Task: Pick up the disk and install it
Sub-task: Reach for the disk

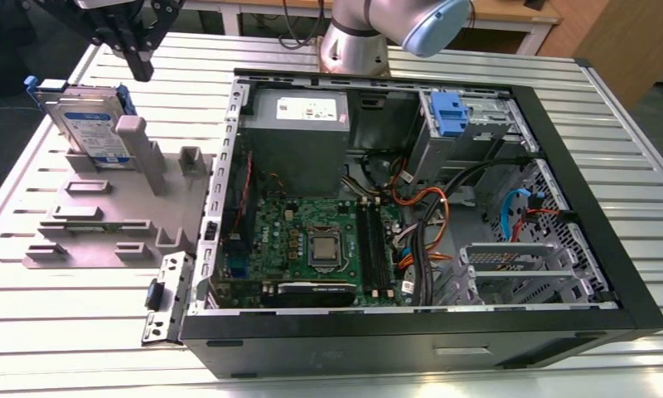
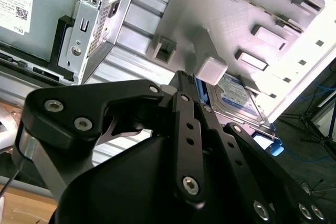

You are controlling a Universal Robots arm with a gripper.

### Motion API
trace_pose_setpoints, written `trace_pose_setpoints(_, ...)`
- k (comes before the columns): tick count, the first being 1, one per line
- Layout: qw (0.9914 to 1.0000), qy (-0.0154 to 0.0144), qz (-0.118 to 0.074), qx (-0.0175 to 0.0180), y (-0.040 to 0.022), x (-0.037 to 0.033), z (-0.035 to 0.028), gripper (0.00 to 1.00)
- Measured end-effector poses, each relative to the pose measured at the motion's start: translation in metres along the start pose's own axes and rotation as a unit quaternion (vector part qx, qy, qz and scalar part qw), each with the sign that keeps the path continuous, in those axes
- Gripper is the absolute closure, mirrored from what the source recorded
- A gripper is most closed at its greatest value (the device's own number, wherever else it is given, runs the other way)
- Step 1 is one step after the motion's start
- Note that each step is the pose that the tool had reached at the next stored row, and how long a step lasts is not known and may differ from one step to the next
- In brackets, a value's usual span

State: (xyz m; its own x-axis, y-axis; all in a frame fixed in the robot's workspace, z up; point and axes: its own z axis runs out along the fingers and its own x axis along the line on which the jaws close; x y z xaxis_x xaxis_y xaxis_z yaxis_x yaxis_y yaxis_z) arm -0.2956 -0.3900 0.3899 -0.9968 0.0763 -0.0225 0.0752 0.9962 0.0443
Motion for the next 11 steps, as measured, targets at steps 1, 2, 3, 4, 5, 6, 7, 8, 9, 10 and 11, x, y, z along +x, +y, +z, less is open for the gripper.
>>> trace_pose_setpoints(1, 1.00000, 0.0001, 0.000, 0.0000, 0.0002, 0.0004, 0.0000, 0.89)
trace_pose_setpoints(2, 1.00000, 0.0001, 0.000, 0.0001, 0.0004, 0.0011, 0.0001, 0.89)
trace_pose_setpoints(3, 1.00000, 0.0001, -0.001, 0.0000, 0.0006, 0.0019, 0.0002, 0.89)
trace_pose_setpoints(4, 0.99999, 0.0002, -0.004, 0.0000, 0.0007, 0.0026, 0.0003, 0.89)
trace_pose_setpoints(5, 0.99998, 0.0003, -0.006, -0.0001, 0.0009, 0.0032, 0.0004, 0.89)
trace_pose_setpoints(6, 0.99997, 0.0004, -0.008, -0.0001, 0.0012, 0.0039, 0.0004, 0.89)
trace_pose_setpoints(7, 0.99996, 0.0005, -0.009, -0.0001, 0.0018, 0.0056, 0.0004, 0.89)
trace_pose_setpoints(8, 0.99995, 0.0005, -0.010, -0.0001, 0.0026, 0.0074, 0.0005, 0.89)
trace_pose_setpoints(9, 0.99995, 0.0005, -0.010, -0.0002, 0.0034, 0.0094, 0.0006, 0.89)
trace_pose_setpoints(10, 0.99995, 0.0005, -0.010, -0.0002, 0.0043, 0.0115, 0.0007, 0.89)
trace_pose_setpoints(11, 0.99995, 0.0005, -0.010, -0.0001, 0.0049, 0.0137, 0.0007, 0.89)
